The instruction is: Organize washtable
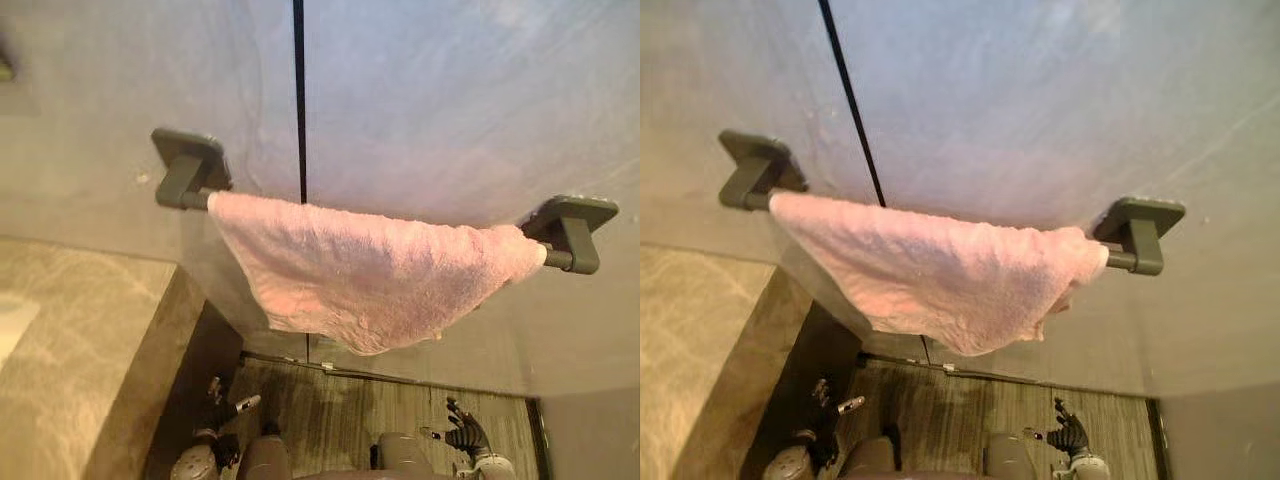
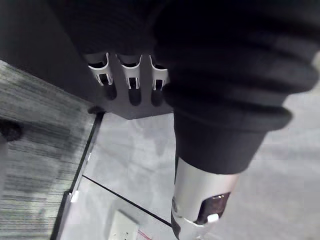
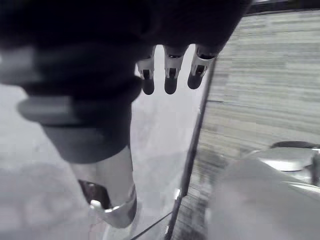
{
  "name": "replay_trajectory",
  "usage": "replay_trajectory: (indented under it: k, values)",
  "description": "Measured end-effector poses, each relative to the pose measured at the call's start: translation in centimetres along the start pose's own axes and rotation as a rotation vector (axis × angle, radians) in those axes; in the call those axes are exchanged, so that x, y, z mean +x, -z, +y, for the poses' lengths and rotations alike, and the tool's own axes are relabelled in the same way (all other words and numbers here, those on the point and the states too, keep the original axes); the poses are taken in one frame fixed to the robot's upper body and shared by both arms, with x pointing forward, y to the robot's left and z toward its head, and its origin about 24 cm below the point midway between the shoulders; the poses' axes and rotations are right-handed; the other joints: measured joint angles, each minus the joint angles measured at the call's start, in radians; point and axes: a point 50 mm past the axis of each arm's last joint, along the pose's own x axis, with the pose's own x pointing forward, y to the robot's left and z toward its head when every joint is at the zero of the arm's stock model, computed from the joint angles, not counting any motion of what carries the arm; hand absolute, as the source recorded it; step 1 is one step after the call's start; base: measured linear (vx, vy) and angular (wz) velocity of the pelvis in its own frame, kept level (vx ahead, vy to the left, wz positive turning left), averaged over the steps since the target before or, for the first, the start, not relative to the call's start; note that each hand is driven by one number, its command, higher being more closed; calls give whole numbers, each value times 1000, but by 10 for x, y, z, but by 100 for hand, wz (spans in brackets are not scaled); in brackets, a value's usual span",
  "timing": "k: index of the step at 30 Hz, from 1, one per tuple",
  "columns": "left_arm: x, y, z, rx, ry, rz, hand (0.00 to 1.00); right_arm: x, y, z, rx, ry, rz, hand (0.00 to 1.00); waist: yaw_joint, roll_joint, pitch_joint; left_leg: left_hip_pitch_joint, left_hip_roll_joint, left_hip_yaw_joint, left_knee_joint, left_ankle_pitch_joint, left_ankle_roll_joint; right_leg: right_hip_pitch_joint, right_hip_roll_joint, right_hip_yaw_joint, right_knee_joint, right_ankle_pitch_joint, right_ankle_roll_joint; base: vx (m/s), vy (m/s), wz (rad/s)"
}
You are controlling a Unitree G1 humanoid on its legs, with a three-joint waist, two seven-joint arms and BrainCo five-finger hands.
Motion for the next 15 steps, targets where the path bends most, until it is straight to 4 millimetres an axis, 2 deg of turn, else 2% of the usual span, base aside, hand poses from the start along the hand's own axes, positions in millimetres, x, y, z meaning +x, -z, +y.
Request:
replay_trajectory:
  k: [1,2,3,4,5,6,7,8,9,10,11,12,14,15]
  values:
    - [0,1,-2,-6,-8,2,0,2,-5,-2,-2,3,-19,0,10,-7,-4,-17,15,-9,7,14,-22,17,18,2,-37,-43,4,-182,-432,20]
    - [-4,7,-8,-41,-8,19,0,6,-14,-7,-9,8,-47,0,38,16,-3,-21,49,-19,-12,37,-56,44,42,-16,-102,-95,16,-190,-434,6]
    - [-5,10,-11,-54,-3,27,0,7,-18,-9,-16,8,-60,0,43,25,-3,-21,62,-23,-26,49,-66,57,50,-31,-129,-117,15,-226,-437,11]
    - [-8,15,-24,-77,26,48,0,10,-29,-13,-24,13,-98,0,58,49,5,-24,89,-45,-64,94,-83,79,71,-85,-177,-165,-26,-260,-427,31]
    - [-9,17,-30,-87,39,54,0,10,-31,-16,-25,19,-107,0,56,66,10,-27,101,-60,-80,117,-77,82,88,-105,-176,-165,-30,-325,-466,101]
    - [-10,17,-38,-92,66,55,0,9,-28,-19,-13,28,-100,0,31,82,12,-34,111,-75,-148,211,-38,93,110,-177,-182,-154,-50,-279,-345,130]
    - [-10,17,-40,-86,77,56,0,10,-29,-20,-12,35,-97,0,27,98,13,-31,117,-55,-207,300,-40,95,124,-221,-195,-137,-76,-278,-302,163]
    - [-10,19,-44,-76,94,62,0,12,-28,-27,-22,60,-86,0,23,102,23,-16,128,-2,-300,400,-46,104,143,-281,-223,-115,-112,-276,-268,110]
    - [-10,18,-45,-75,98,63,0,13,-27,-27,-19,67,-79,0,20,108,29,-13,125,16,-291,392,-51,109,144,-307,-228,-108,-124,-258,-241,99]
    - [-11,21,-44,-74,95,73,0,15,-28,-28,-14,79,-74,0,15,107,30,-13,110,54,-246,359,-72,109,135,-346,-229,-97,-142,-236,-193,89]
    - [-11,21,-42,-67,93,74,0,15,-28,-32,-1,99,-75,0,7,99,33,-26,76,83,-152,288,-54,106,111,-389,-231,-91,-154,-228,-156,108]
    - [-9,19,-40,-61,93,67,0,15,-29,-35,5,112,-76,0,7,90,34,-45,46,121,9,194,-23,107,86,-424,-253,-73,-172,-223,-132,87]
    - [-9,19,-38,-59,90,66,0,15,-28,-35,4,110,-73,0,8,92,31,-13,49,190,166,84,-4,118,74,-459,-303,-28,-175,-187,-56,61]
    - [-10,21,-36,-60,85,74,0,16,-27,-32,13,100,-68,0,3,99,28,55,51,220,200,29,-4,141,75,-483,-336,-2,-173,-129,-7,57]
